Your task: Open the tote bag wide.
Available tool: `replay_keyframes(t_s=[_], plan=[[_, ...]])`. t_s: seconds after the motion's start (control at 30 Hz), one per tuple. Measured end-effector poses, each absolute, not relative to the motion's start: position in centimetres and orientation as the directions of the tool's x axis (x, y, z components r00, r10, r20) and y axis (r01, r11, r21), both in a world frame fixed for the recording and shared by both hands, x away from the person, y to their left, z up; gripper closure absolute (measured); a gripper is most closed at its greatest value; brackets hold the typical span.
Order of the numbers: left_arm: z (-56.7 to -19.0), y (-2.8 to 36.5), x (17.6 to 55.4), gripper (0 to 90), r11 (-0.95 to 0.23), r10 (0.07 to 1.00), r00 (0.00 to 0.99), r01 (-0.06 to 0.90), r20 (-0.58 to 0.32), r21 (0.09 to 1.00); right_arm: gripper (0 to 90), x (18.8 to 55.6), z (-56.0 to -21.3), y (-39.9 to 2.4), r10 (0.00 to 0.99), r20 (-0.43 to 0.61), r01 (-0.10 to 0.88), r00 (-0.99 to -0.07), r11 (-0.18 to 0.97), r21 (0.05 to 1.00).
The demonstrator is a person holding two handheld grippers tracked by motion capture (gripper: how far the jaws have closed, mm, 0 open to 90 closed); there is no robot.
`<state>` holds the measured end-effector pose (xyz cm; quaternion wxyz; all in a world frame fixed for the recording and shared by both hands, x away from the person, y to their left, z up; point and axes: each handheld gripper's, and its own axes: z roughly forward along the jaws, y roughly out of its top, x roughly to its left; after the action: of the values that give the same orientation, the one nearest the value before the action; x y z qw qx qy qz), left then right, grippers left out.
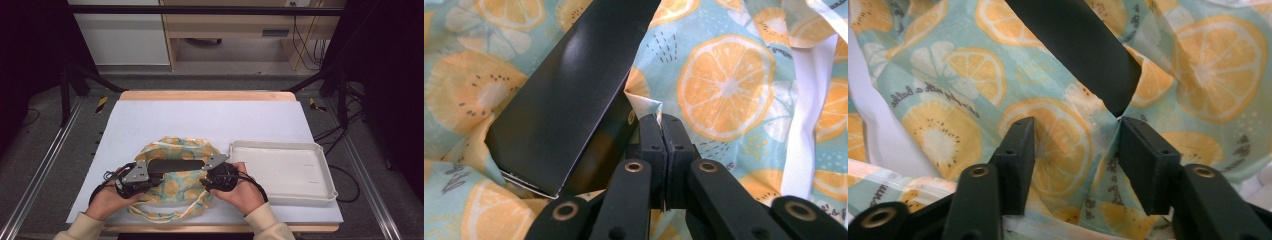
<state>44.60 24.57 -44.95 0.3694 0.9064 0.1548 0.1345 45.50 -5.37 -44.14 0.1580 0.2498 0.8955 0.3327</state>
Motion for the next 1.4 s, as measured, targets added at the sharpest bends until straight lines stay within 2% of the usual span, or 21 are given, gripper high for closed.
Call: replay_keyframes(t_s=[0.23,0.3,0.33,0.4,0.47,0.63,0.8,1.0,1.4], plan=[[-44.8,24.6,44.5,88.9,-0.673,0.382,0.914,0.176,0.134,0.718,68.4,45.5,-44.5,-5.4,0.568,-0.107,0.377,-0.816,0.663,0.647],[-44.8,24.5,44.5,88.9,-0.671,0.384,0.913,0.174,0.137,0.721,70.8,45.5,-44.6,-5.4,0.569,-0.106,0.380,-0.815,0.664,0.644],[-44.7,24.5,44.5,88.9,-0.669,0.383,0.914,0.172,0.137,0.723,76.8,45.5,-44.7,-5.4,0.571,-0.102,0.386,-0.815,0.665,0.639],[-44.6,24.5,44.5,88.8,-0.669,0.383,0.913,0.170,0.140,0.724,79.7,45.5,-44.6,-5.4,0.573,-0.102,0.389,-0.813,0.666,0.637],[-44.6,24.5,44.5,88.7,-0.667,0.385,0.912,0.167,0.144,0.726,88.9,45.5,-44.5,-5.6,0.577,-0.100,0.393,-0.811,0.662,0.638],[-44.9,24.4,44.5,88.8,-0.684,0.370,0.920,0.173,0.132,0.709,90.0,45.3,-44.4,-5.6,0.568,-0.093,0.390,-0.818,0.666,0.635],[-45.7,24.2,44.7,89.0,-0.746,0.350,0.923,0.172,0.159,0.643,90.0,45.1,-44.9,-5.5,0.532,-0.090,0.376,-0.842,0.698,0.610],[-46.1,24.4,44.9,89.2,-0.762,0.369,0.916,0.199,0.160,0.617,90.0,45.1,-45.3,-5.3,0.511,-0.103,0.367,-0.854,0.729,0.577],[-46.3,24.9,45.4,89.3,-0.761,0.391,0.907,0.225,0.154,0.609,90.0,45.2,-45.7,-5.2,0.511,-0.079,0.384,-0.856,0.729,0.566]])
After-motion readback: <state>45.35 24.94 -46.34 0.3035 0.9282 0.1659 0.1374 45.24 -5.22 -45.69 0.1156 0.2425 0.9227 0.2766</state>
